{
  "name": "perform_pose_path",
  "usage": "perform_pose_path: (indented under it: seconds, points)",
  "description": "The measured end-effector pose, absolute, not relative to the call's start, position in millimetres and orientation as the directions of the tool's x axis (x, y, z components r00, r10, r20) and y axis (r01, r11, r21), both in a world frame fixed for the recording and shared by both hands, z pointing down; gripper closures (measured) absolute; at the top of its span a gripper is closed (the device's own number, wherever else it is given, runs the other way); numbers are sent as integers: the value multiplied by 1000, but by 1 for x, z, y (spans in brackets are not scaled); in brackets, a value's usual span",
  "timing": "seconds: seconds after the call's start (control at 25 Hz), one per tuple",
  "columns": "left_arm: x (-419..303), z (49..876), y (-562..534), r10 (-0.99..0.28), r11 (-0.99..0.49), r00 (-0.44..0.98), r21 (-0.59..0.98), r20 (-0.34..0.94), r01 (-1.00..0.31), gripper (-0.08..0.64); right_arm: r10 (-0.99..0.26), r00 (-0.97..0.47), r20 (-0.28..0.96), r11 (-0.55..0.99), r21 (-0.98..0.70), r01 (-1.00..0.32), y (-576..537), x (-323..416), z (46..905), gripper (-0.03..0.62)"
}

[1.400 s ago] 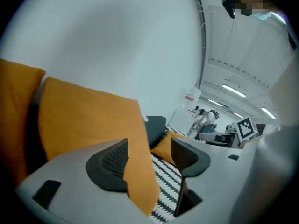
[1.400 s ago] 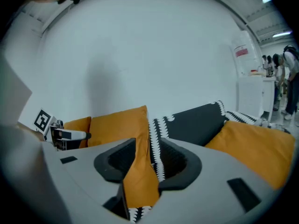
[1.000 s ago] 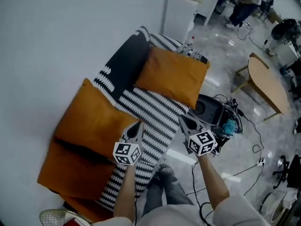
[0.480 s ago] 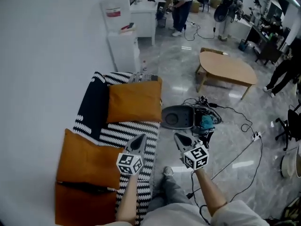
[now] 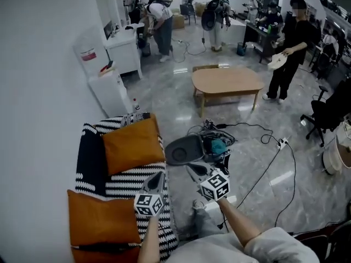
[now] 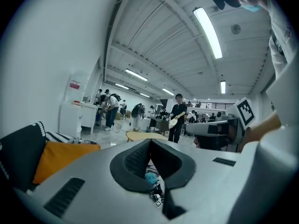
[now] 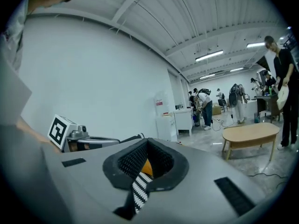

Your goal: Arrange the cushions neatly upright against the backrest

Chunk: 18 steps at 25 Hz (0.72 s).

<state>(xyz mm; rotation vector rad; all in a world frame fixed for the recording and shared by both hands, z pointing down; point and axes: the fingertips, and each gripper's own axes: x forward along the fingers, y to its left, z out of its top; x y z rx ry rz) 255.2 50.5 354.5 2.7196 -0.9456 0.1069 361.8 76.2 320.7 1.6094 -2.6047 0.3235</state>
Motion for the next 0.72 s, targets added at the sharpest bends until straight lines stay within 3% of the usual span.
perform_pose_path:
  seconds: [0.24, 0.72]
  points:
    - [273, 358, 22, -608, -745, 778, 226, 157, -628, 531, -878, -442, 182, 422, -138, -896, 42, 383, 328, 566]
    - [337, 350, -65, -675, -683, 720, 231, 165, -693, 531, -807, -558, 194, 542, -131, -830, -47, 419, 331, 566]
